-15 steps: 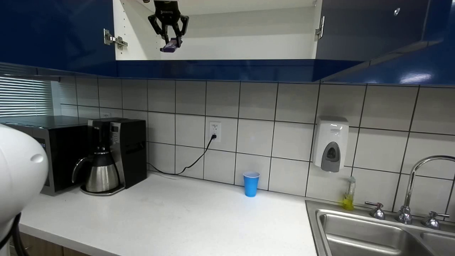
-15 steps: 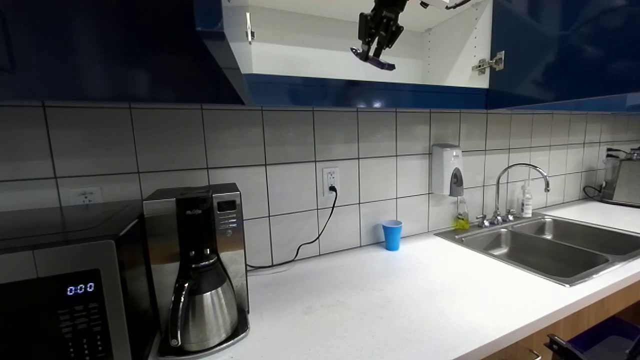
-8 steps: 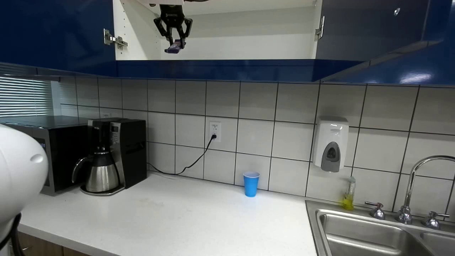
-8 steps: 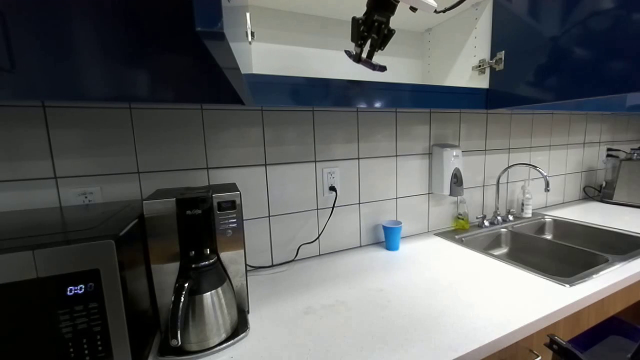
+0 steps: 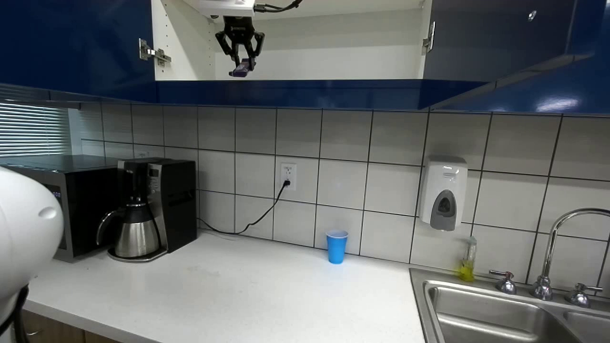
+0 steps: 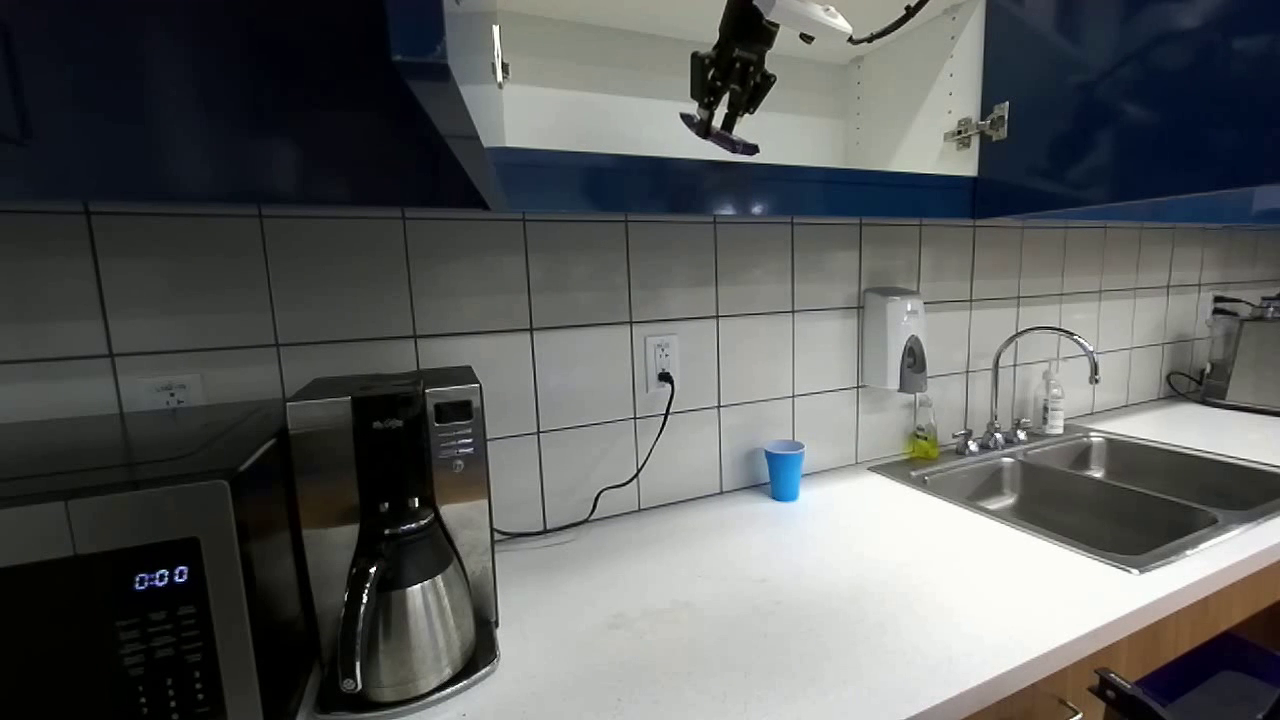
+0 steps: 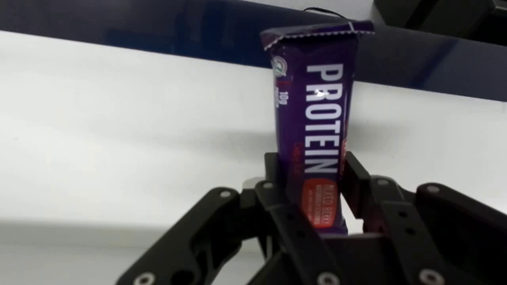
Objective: Put the packet in the top cabinet
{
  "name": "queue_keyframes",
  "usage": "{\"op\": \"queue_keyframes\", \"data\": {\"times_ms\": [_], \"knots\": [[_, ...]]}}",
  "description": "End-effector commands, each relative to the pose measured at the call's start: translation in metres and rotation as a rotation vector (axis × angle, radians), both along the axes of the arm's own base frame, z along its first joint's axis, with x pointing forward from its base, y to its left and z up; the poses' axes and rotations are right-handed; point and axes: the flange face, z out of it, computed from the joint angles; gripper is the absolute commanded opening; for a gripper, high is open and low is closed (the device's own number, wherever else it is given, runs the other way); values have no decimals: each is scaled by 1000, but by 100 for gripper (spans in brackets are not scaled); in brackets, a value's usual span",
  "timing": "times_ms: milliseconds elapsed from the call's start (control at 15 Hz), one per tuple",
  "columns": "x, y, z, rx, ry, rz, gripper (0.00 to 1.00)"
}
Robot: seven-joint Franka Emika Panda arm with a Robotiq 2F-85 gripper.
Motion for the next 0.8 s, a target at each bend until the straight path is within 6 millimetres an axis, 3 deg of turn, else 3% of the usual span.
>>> {"op": "queue_keyframes", "data": {"times_ms": [0, 67, 133, 733], "knots": [[17, -2, 4, 7, 7, -28, 16], [20, -3, 3, 6, 9, -32, 16], [12, -1, -4, 2, 4, -10, 41], [19, -1, -4, 4, 0, -15, 41]]}}
